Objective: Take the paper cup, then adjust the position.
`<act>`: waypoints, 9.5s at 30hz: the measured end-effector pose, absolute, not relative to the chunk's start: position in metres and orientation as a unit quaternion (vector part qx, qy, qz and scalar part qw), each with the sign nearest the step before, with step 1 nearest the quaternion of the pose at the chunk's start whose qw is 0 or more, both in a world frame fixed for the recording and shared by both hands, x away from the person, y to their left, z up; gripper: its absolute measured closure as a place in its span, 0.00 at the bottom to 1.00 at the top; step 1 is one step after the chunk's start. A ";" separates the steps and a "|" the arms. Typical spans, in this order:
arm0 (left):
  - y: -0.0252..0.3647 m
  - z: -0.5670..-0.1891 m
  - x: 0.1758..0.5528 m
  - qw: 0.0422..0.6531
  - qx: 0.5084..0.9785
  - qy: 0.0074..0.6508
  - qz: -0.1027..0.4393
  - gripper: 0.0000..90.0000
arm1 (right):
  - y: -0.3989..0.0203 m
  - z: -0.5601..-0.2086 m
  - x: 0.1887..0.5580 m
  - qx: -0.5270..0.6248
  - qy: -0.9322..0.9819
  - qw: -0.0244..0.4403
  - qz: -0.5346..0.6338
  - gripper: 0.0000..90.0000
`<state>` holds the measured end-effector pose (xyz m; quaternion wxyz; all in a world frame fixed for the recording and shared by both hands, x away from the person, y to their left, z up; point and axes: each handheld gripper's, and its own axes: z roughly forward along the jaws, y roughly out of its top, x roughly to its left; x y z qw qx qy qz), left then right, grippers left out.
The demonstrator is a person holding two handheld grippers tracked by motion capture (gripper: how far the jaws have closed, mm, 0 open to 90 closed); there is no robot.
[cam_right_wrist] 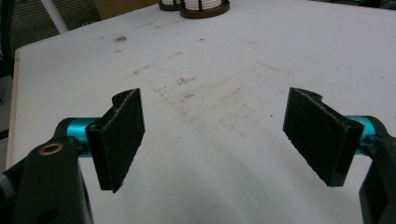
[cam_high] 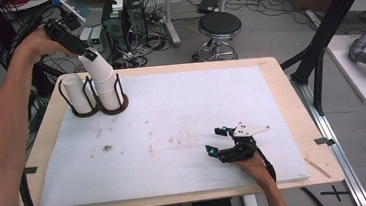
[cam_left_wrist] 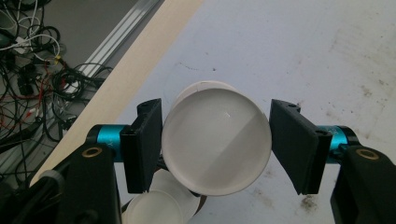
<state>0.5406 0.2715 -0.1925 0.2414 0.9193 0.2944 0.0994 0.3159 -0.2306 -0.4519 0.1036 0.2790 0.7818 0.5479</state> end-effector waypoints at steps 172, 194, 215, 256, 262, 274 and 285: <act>0.278 -0.321 0.316 0.641 0.751 0.141 0.075 0.41 | -0.229 -0.452 0.316 0.282 0.785 0.105 0.541 0.24; 0.269 -0.329 0.317 0.630 0.763 0.131 0.067 0.41 | -0.229 -0.452 0.316 0.281 0.785 0.107 0.542 0.24; 0.271 -0.336 0.319 0.628 0.763 0.138 0.064 0.41 | -0.228 -0.452 0.314 0.274 0.788 0.118 0.538 0.24; 0.245 -0.339 0.320 0.638 0.761 0.110 0.039 0.41 | -0.191 -0.374 0.325 0.175 0.746 0.095 0.636 0.23; 0.237 -0.341 0.320 0.636 0.765 0.098 0.025 0.41 | -0.175 -0.362 0.327 0.148 0.750 0.083 0.639 0.22; 0.225 -0.344 0.321 0.636 0.766 0.091 0.012 0.41 | -0.153 -0.355 0.330 0.116 0.760 0.060 0.637 0.22; 0.207 -0.350 0.324 0.633 0.770 0.077 -0.009 0.41 | -0.139 -0.353 0.331 0.099 0.761 0.040 0.639 0.21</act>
